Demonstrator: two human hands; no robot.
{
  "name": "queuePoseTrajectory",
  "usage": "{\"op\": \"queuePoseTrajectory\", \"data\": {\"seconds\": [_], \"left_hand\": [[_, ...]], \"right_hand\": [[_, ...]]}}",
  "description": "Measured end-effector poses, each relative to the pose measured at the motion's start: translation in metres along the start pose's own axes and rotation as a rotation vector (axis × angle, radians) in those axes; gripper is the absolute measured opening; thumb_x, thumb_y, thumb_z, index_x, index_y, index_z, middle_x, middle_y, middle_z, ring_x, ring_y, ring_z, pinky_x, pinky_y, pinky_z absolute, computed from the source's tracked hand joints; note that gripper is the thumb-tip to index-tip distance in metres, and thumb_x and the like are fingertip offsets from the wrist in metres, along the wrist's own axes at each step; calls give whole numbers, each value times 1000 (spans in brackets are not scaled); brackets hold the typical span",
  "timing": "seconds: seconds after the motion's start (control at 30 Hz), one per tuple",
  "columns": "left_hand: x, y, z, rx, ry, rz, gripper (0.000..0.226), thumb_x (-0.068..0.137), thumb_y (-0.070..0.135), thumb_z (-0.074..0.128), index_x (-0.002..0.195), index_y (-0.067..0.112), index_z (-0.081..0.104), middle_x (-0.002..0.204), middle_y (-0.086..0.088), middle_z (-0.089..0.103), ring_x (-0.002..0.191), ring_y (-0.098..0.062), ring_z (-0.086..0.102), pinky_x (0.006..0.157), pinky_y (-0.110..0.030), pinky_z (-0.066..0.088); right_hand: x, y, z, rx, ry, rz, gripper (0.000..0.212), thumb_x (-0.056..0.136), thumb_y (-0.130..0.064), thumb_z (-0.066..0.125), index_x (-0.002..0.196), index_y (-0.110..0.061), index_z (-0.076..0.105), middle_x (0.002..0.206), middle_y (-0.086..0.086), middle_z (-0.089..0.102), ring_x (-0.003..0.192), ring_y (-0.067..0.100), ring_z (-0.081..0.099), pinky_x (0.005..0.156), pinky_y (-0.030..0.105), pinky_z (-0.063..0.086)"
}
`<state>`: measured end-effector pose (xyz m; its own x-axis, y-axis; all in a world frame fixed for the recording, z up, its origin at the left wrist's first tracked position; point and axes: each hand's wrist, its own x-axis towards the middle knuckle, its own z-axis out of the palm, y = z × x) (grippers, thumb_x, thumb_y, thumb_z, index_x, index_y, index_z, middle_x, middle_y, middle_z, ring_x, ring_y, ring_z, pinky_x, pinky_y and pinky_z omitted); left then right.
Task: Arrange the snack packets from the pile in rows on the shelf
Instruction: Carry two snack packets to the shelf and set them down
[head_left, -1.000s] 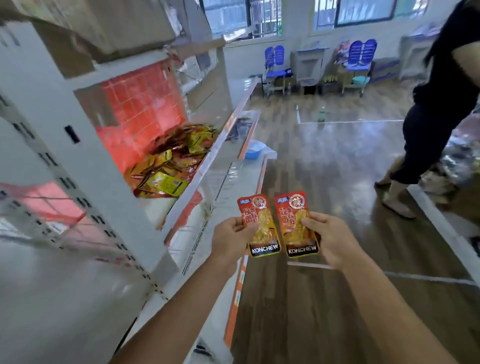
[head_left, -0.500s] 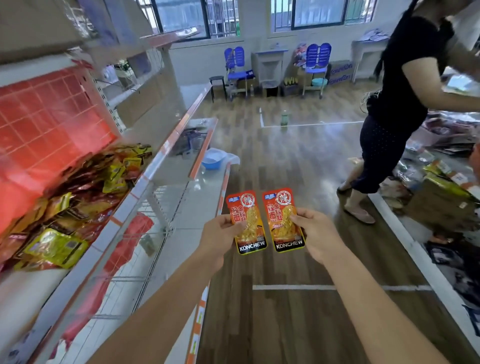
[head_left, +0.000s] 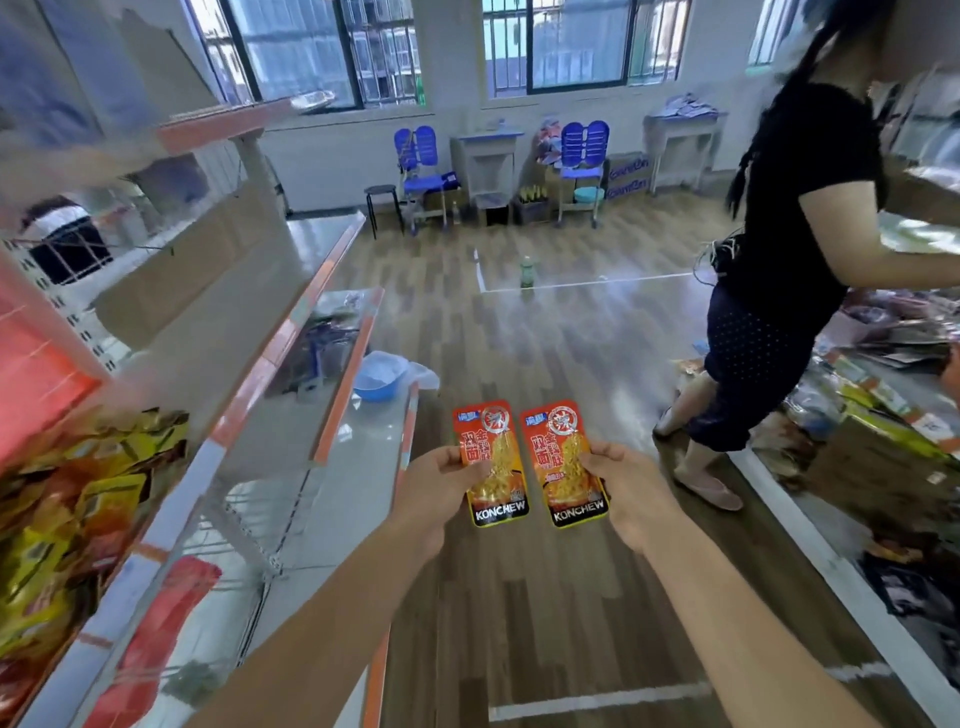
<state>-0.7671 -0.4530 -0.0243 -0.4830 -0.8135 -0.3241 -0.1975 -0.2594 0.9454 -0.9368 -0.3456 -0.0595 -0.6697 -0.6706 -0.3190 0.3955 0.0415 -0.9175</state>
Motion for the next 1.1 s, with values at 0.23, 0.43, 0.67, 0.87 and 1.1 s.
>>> {"op": "queuePoseTrajectory", "data": {"seconds": [0.23,0.43,0.67,0.87,1.1], "left_hand": [[130,28,36,-1,11,-20,11,85,8,70,90,15,64,98,-4,72,98,-25,67,98,-46,49],[257,69,75,-57,64,-42,11,86,7,68,91,15,62,99,-6,70,97,-28,67,95,-45,51],[387,116,103,-128,92,-28,13,86,7,68,96,12,61,96,-4,70,84,-20,68,71,-31,53],[509,137,96,-144,150,-50,26,82,5,71,106,7,60,103,-10,71,87,-25,70,75,-38,56],[654,191,71,-61,173,-46,26,83,11,73,107,9,62,107,-11,70,92,-27,69,87,-43,56]], "right_hand": [[139,-20,9,17,23,48,15,92,1,53,101,-4,64,97,16,71,86,31,66,88,49,52],[280,-65,16,2,-56,67,15,90,2,54,97,-6,65,83,10,73,71,23,69,71,39,56],[420,-116,42,-60,-137,84,16,90,4,53,94,-6,64,79,8,72,65,20,69,62,33,57],[539,-140,83,-99,-195,106,15,90,2,54,96,-8,64,81,8,73,70,21,69,67,36,55],[671,-181,141,-79,-213,117,14,90,3,54,94,-6,64,77,9,74,69,24,71,73,44,56]]}}
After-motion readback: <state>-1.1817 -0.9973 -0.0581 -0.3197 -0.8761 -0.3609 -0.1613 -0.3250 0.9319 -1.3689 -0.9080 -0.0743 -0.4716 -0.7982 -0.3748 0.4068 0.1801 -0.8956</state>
